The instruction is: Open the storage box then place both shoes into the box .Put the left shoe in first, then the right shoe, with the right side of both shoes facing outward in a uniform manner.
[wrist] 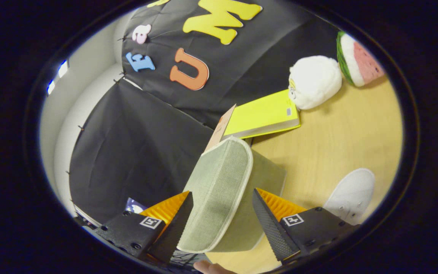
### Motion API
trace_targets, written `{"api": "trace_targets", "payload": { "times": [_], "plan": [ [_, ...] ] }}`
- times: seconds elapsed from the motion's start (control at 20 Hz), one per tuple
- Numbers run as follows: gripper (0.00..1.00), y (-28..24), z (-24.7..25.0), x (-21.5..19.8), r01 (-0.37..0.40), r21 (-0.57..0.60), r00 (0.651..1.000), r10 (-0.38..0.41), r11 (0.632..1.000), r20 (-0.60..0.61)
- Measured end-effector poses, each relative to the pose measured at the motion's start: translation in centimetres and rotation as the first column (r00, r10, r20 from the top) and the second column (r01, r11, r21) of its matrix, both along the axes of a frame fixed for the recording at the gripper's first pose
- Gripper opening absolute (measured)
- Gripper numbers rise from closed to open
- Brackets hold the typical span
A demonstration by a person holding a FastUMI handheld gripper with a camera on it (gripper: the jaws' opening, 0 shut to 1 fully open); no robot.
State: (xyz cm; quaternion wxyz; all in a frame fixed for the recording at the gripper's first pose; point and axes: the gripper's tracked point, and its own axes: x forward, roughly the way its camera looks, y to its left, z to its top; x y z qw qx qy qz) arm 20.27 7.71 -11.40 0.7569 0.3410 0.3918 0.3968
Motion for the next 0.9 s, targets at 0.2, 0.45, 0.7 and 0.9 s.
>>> {"api": "trace_targets", "payload": {
  "times": [0.2, 0.45, 0.7, 0.9],
  "plan": [
    [0.99, 0.6, -0.6, 0.7, -0.065, 0.087, 0.994, 0.073, 0.994, -0.087],
    [0.91, 1.1, -0.5, 1.3, -0.067, 0.158, 0.983, 0.092, 0.985, -0.158],
    [0.63, 0.7, 0.3, 1.2, -0.053, 0.192, 0.985, 0.083, 0.980, -0.152],
    [0.33, 0.1, 1.7, 0.1, -0.083, 0.164, 0.991, 0.098, 0.983, -0.086]
  ]
}}
